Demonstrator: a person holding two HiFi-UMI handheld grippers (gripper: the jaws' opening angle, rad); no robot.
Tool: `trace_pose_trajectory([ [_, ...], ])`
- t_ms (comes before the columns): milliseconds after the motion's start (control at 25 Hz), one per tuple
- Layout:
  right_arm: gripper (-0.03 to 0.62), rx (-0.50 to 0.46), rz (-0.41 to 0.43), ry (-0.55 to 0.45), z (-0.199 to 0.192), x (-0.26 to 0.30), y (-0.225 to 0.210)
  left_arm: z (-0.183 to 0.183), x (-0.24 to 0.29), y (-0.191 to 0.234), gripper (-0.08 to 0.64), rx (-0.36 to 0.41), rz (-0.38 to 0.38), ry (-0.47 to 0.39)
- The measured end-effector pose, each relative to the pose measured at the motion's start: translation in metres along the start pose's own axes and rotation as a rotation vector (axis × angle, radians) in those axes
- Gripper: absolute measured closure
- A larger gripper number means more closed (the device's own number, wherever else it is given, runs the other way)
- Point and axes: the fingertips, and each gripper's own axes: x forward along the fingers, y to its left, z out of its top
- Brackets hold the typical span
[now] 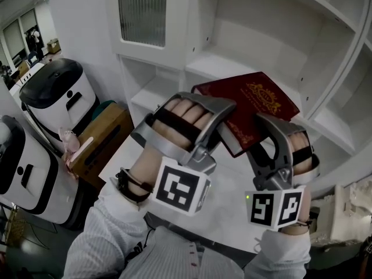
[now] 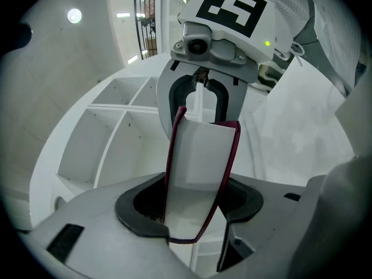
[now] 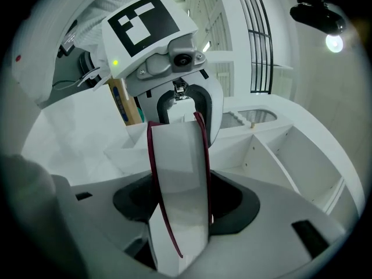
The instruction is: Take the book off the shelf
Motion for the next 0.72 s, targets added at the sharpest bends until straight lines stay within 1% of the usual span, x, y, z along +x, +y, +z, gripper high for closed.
trace_pose_trajectory([
  [240,0.357,0.005,-0.011,-0.038,0.006,-0.041,0.017,0.032,-0.029,-0.016,0.310,0.017,0.005,0.030],
  [400,0.357,0.009,-0.006,-0.054,0.013,-0.048,0.013,0.036,-0.038,-0.010,0.310,0.018,0.007,0.038],
  [560,0.357,0.031,0.019,-0.055,0.014,-0.053,0.014,0.039,-0.042,-0.012,0.311,0.018,-0.024,0.036],
  [720,0.359,0.052,0.058,-0.045,0.010,-0.057,0.023,0.044,-0.041,-0.022,0.311,-0.008,-0.067,0.022],
])
